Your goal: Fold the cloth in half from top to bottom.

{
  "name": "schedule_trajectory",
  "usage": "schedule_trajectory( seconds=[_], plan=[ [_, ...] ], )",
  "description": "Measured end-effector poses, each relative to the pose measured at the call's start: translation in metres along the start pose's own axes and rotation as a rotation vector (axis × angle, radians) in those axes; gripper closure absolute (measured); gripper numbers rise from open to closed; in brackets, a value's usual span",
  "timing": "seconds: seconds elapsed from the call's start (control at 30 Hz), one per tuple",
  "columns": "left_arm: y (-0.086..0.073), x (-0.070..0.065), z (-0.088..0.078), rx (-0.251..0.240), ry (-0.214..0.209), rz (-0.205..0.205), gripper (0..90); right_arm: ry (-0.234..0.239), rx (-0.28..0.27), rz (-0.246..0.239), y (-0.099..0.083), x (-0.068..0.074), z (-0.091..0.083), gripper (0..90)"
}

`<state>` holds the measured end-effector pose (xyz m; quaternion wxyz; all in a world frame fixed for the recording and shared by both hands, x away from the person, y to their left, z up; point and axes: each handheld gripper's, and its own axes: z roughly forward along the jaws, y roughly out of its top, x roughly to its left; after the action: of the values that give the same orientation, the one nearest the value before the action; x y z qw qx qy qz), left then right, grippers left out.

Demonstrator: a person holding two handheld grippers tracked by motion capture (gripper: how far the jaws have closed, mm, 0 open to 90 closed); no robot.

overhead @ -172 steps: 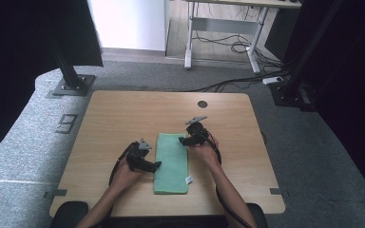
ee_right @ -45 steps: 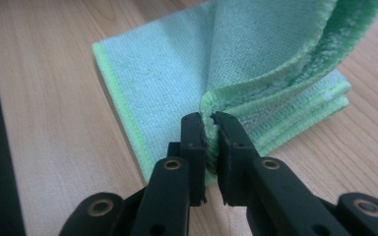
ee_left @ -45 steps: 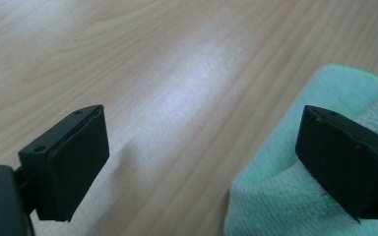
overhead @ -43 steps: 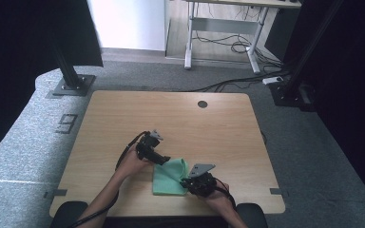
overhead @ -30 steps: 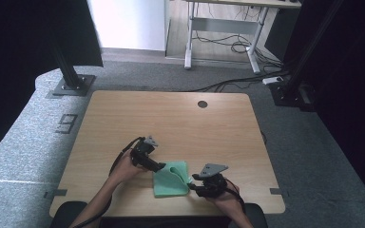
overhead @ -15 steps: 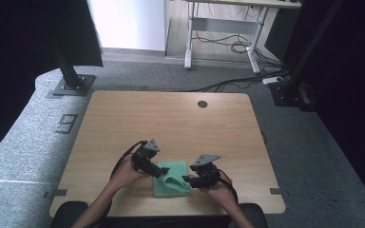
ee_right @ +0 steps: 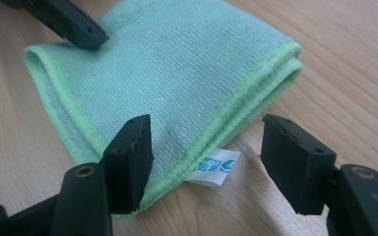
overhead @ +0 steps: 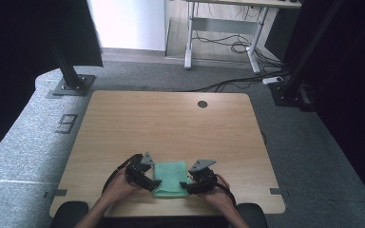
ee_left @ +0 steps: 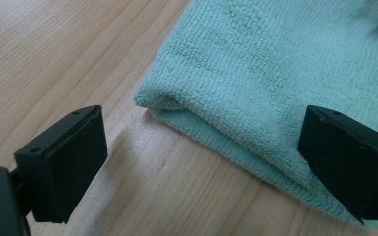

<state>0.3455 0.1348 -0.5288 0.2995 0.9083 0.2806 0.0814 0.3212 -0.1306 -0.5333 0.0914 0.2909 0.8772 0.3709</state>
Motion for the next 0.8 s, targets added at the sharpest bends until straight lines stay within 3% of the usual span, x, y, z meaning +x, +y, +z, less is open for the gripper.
schedule_trajectory(
  seconds=[0.17, 0.27, 0.33, 0.47, 0.53, 0.6, 0.73, 0.8],
  plan=[
    [-0.004, -0.012, -0.009, -0.052, -0.018, -0.022, 5.2, -0.023, 0.009, -0.008, -0.002, 0.002, 0.004, 34.3],
    [-0.013, -0.019, -0.007, -0.027, -0.004, -0.019, 3.9, -0.029, 0.011, -0.009, -0.003, 0.002, 0.005, 33.2],
    [-0.018, -0.020, -0.004, -0.011, 0.031, -0.025, 3.0, -0.031, 0.013, -0.005, -0.003, 0.003, 0.006, 32.1],
    [-0.021, -0.016, -0.003, -0.013, 0.046, -0.066, 0.4, -0.044, 0.012, 0.000, -0.004, 0.004, 0.007, 28.0],
    [-0.022, -0.014, -0.002, -0.016, 0.026, -0.086, 0.4, -0.043, 0.007, 0.010, -0.005, 0.003, 0.007, 27.0],
    [-0.018, -0.012, -0.004, -0.024, 0.023, -0.078, 0.3, -0.045, 0.007, 0.018, -0.006, 0.002, 0.008, 25.8],
    [-0.003, 0.000, -0.008, -0.087, 0.069, -0.116, 2.6, -0.047, 0.011, 0.028, -0.006, 0.002, 0.009, 24.7],
    [0.006, 0.012, -0.003, -0.092, 0.107, -0.138, 3.0, -0.049, 0.008, 0.030, -0.006, 0.001, 0.010, 24.2]
  ],
)
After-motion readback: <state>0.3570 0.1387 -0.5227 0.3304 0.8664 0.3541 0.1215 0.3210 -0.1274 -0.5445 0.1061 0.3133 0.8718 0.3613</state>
